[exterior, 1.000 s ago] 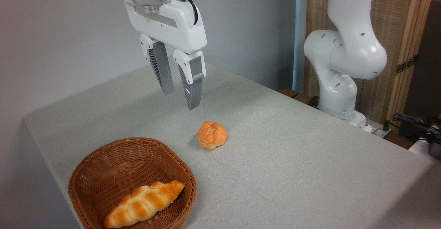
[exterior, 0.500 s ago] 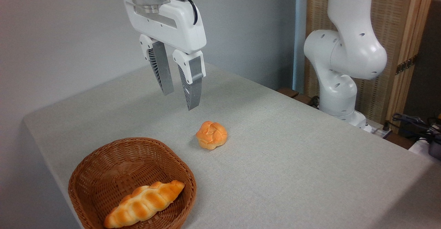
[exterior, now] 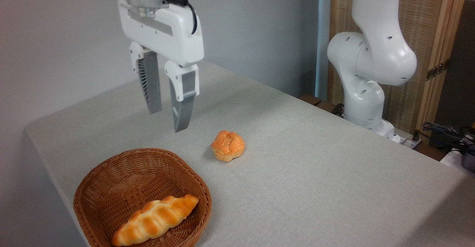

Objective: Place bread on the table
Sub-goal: 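Lower the gripper into the basket around the braided bread roll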

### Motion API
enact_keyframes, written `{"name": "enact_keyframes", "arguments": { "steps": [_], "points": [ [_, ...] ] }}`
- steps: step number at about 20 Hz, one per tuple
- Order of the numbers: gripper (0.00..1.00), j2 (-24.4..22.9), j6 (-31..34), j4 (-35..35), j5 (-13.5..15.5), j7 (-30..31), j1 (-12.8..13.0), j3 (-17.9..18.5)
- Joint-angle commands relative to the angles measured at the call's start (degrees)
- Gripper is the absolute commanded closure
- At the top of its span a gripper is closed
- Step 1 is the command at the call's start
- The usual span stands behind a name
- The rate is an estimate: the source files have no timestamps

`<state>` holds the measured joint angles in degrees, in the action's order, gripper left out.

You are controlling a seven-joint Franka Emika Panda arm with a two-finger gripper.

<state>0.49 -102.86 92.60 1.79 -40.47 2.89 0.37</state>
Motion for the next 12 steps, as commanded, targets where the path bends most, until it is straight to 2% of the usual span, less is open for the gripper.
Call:
{"name": "enact_keyframes", "arguments": {
  "steps": [1,4,9,12],
  "points": [
    [0.00,2.84,-7.68,0.74,-1.00,-0.84,0.63,0.77],
    [0.00,4.52,-10.95,1.70,-4.07,-0.57,0.63,0.69],
    [0.00,8.82,-14.38,2.59,-4.16,-0.75,0.54,0.69],
    [0.00,13.56,-18.06,2.58,-4.08,-0.31,0.63,0.07]
  ]
}}
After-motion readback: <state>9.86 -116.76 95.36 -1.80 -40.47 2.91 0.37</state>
